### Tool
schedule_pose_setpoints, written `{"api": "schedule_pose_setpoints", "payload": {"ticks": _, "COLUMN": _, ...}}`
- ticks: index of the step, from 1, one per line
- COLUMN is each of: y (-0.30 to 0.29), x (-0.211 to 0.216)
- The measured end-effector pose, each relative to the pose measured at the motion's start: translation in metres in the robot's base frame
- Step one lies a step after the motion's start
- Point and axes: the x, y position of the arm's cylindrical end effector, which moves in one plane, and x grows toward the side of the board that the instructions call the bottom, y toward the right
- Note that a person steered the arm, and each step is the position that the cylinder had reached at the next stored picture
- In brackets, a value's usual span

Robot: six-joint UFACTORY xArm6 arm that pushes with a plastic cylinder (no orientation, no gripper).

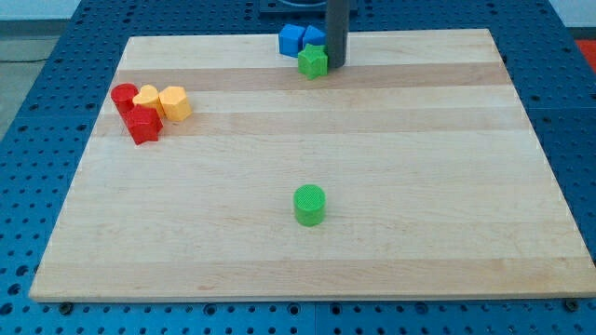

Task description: Move the green star to the bottom of the blue cube

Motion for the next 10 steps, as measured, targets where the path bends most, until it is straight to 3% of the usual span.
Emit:
{"api": "schedule_pose_setpoints", "payload": {"ticks": 3, "y": -0.019, "x": 0.014}}
{"api": "schedule_pose_setpoints", "payload": {"ticks": 5, "y": -0.050, "x": 0.058}}
{"api": "schedule_pose_setpoints", "payload": {"ticks": 9, "y": -0.065, "x": 0.023}}
{"api": "schedule_pose_setpoints", "payload": {"ticks": 10, "y": -0.065, "x": 0.071}}
